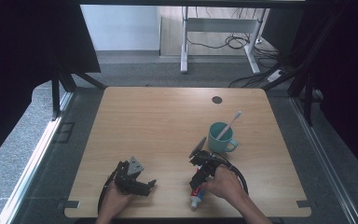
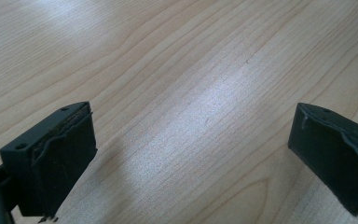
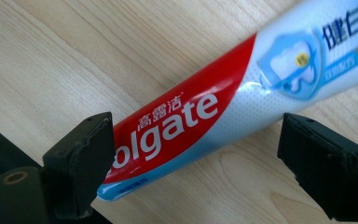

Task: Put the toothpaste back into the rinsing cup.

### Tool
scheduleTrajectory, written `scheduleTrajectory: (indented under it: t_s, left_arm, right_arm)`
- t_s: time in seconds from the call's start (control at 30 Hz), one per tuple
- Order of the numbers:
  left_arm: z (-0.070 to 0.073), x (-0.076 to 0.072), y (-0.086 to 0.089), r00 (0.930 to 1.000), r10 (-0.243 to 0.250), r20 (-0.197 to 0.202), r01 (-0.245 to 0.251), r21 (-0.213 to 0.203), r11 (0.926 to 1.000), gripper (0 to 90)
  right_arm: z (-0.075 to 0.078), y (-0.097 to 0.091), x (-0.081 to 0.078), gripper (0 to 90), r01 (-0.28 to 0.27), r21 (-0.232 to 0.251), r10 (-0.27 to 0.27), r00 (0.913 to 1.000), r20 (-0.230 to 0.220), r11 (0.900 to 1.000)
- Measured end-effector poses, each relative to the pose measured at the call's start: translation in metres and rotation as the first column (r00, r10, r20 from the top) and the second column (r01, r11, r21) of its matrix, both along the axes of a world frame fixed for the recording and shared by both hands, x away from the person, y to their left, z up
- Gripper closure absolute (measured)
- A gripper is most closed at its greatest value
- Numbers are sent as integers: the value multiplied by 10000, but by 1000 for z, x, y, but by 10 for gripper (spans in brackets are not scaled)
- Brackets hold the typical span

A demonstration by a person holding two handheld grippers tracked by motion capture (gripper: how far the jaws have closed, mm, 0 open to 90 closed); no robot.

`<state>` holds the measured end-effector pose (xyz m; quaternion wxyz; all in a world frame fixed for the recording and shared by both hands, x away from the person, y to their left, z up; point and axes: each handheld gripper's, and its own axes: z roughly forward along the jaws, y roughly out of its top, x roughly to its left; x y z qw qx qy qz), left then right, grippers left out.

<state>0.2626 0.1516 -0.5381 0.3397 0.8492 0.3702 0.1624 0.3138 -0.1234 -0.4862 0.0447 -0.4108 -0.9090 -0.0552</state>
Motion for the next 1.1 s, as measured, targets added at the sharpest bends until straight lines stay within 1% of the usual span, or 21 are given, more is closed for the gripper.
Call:
scheduleTrajectory:
  t_s: [0.03,0.13,0.23,0.3,0.33,0.37,0.4,0.47,0.5,0.57,0.63,0.73,0.77,0.8,0.83,0.87,0.9,0.93,1.03,1.07,1.1]
  left_arm:
    - [0,0,0,10000,8,-5,-8,-9,10000,9]
    - [-1,0,-1,10000,-26,-19,26,32,10000,9]
    - [-1,0,-2,10000,-14,-28,14,13,10000,10]
    - [-1,0,-2,10000,-14,-28,14,12,10000,9]
    - [-1,0,-2,10000,-15,-23,15,17,10000,10]
    - [-1,0,-1,10000,-20,-28,20,51,10000,10]
    - [-1,0,-1,10000,-4,-20,4,42,10000,9]
    - [-1,0,0,10000,32,-6,-32,-20,10000,10]
    - [-1,0,0,10000,38,-5,-38,-20,10000,10]
    - [-1,0,0,10000,38,-24,-38,-14,10000,10]
    - [-1,0,-1,10000,18,-27,-18,0,10000,10]
    - [-1,0,-1,10000,14,-28,-14,9,10000,10]
    - [-1,0,-1,10000,23,-26,-23,1,10000,10]
    - [-1,0,0,10000,34,-22,-34,-7,10000,10]
    - [-1,0,0,10000,40,-22,-40,-14,10000,10]
    - [-1,1,0,10000,53,-21,-53,-13,10000,10]
    - [-1,1,0,10000,49,-21,-49,-2,10000,10]
    - [-1,1,0,10000,43,-29,-43,-4,10000,10]
    - [-1,1,0,10000,31,-30,-31,26,10000,10]
    - [-1,1,0,10000,31,-32,-31,38,10000,10]
    - [-1,1,0,10000,38,-34,-38,57,10000,10]
  right_arm:
    - [-1,-1,0,111,83,66,-83,10000,-41,9999]
    - [-1,0,0,111,87,100,-86,9999,-54,9999]
    - [-2,4,-1,112,-36,7,36,10000,63,10000]
    - [-4,9,-1,136,-242,-212,243,9997,67,9995]
    - [-7,11,-2,169,-359,-323,360,9994,10,9988]
    - [-10,13,-3,221,-450,-392,446,9990,-100,9982]
    - [-13,14,-3,267,-540,-385,535,9985,-148,9978]
    - [-17,13,-2,305,-581,-295,577,9982,-129,9979]
    - [-16,13,-2,322,-583,-234,581,9983,-60,9980]
    - [-16,10,-1,364,-694,-212,691,9975,-134,9974]
    - [-14,8,0,427,-791,-316,788,9968,-110,9964]
    - [-11,4,1,498,-1057,-567,1067,9942,154,9928]
    - [-11,2,2,508,-1064,-552,1076,9940,201,9928]
    - [-11,0,3,511,-1157,-656,1172,9929,195,9911]
    - [-11,0,4,510,-1101,-558,1112,9937,154,9923]
    - [-11,0,5,505,-1092,-568,1099,9939,106,9924]
    - [-11,0,6,498,-1263,-628,1272,9918,101,9900]
    - [-11,2,7,491,-1357,-605,1371,9904,197,9889]
    - [-10,8,11,470,-1351,-457,1370,9897,414,9898]
    - [-9,10,14,468,-1541,-500,1567,9863,525,9868]
    - [-8,13,14,468,-1505,-552,1534,9868,519,9871]
